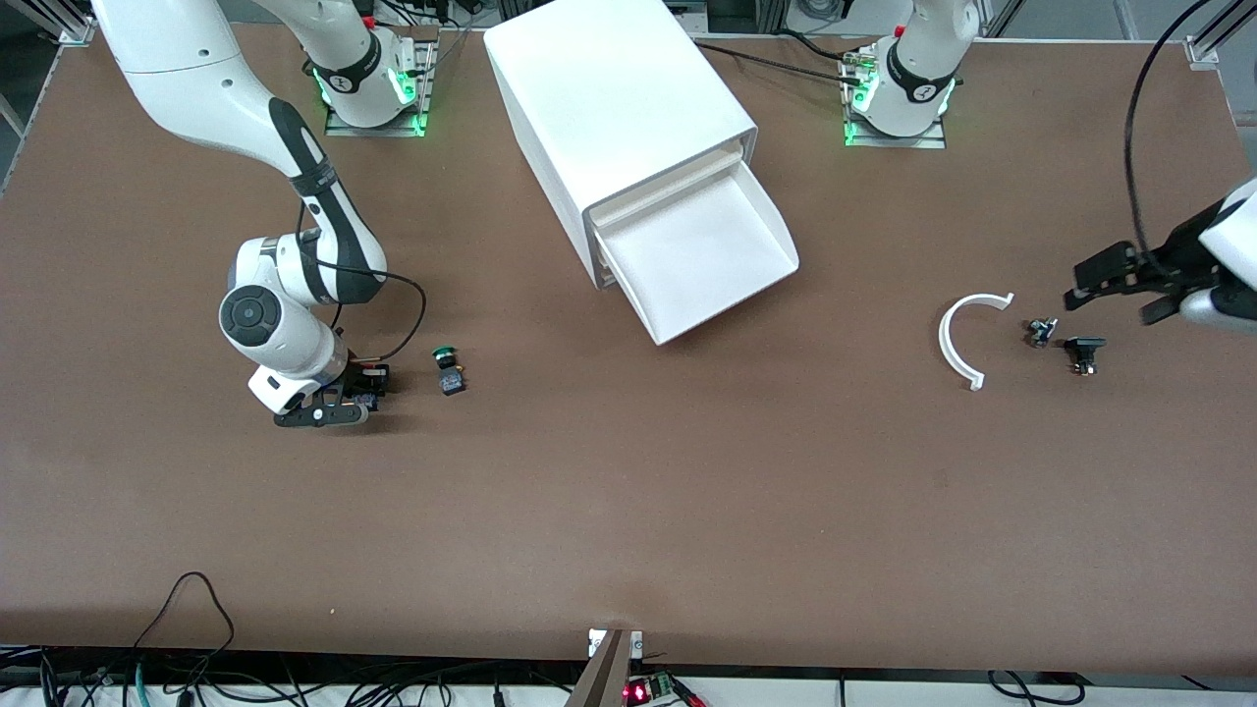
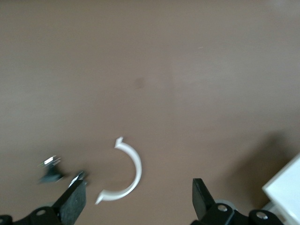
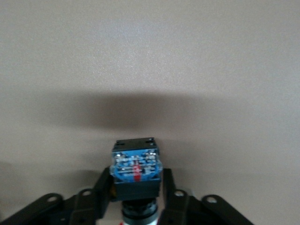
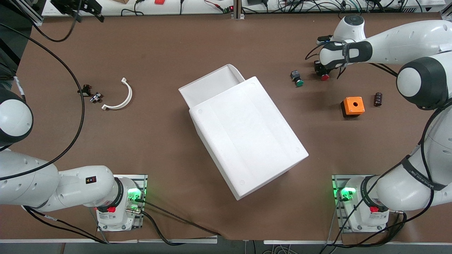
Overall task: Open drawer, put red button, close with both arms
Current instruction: 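Grasp the red push button with the right gripper while the left gripper retracts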
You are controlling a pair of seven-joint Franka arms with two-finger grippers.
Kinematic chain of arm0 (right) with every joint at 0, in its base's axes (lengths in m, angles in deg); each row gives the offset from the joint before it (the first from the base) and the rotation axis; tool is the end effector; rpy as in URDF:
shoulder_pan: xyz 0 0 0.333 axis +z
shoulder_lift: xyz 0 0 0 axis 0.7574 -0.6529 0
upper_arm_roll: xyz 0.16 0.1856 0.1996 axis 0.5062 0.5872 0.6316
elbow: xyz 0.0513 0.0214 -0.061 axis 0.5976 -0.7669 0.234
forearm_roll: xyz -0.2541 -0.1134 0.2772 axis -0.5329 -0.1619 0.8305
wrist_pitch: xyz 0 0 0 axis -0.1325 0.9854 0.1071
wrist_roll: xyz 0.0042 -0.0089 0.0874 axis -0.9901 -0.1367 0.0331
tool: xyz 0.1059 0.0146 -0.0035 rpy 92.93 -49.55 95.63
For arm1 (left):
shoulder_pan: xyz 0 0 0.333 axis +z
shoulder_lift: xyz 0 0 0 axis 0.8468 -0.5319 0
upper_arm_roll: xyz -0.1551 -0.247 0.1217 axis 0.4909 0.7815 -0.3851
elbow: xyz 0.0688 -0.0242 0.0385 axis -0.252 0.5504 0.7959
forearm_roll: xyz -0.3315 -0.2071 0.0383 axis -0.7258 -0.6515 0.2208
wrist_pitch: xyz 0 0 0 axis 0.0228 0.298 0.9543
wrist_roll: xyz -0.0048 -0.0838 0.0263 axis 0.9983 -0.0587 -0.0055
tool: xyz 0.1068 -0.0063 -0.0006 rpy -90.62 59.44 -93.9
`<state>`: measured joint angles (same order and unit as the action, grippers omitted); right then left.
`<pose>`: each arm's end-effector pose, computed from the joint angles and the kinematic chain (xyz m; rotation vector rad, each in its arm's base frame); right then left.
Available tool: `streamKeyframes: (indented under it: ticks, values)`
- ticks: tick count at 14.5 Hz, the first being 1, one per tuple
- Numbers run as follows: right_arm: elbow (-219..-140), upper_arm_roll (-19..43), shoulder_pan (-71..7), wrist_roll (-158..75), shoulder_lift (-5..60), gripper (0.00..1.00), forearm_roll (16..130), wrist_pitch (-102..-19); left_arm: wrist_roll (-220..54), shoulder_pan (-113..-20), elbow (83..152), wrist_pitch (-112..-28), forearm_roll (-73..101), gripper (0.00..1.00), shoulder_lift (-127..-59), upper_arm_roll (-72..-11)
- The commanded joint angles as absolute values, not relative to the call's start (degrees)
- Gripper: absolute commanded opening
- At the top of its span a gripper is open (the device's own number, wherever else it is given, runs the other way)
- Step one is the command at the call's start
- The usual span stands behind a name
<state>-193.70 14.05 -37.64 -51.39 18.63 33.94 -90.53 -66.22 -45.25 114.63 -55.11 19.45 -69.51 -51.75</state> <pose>0.6079 0.0876 0.1826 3.0864 0.1462 0.0149 0.5781 0.0436 0.5675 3.0721 -0.1374 0.0952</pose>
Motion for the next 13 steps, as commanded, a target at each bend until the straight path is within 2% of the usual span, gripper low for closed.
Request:
streamKeyframes:
  ticks: [1,4,8,11,13]
  values:
    - [-192.6,14.5,-37.8,-51.0,18.3,0.42,34.6,-90.6,-72.7,-46.0,111.0,-50.3,26.4,1.0,-69.6,-51.2]
    - [-191.8,15.3,-37.8,-51.0,18.8,0.38,34.7,-90.4,-76.1,-46.0,110.0,-48.1,26.8,1.0,-69.6,-51.9]
    - [-188.1,16.5,-37.8,-50.5,22.4,0.37,34.7,-84.8,-76.1,-46.0,110.0,-47.9,26.8,1.0,-69.6,-51.9]
    - [-181.6,18.2,-37.8,-50.4,25.0,0.37,34.6,-76.1,-76.1,-46.0,110.0,-47.9,26.8,1.0,-69.6,-51.9]
    - [-174.5,21.9,-37.8,-49.7,25.7,0.37,34.6,-70.4,-76.1,-46.0,110.0,-47.9,26.8,1.0,-69.7,-51.9]
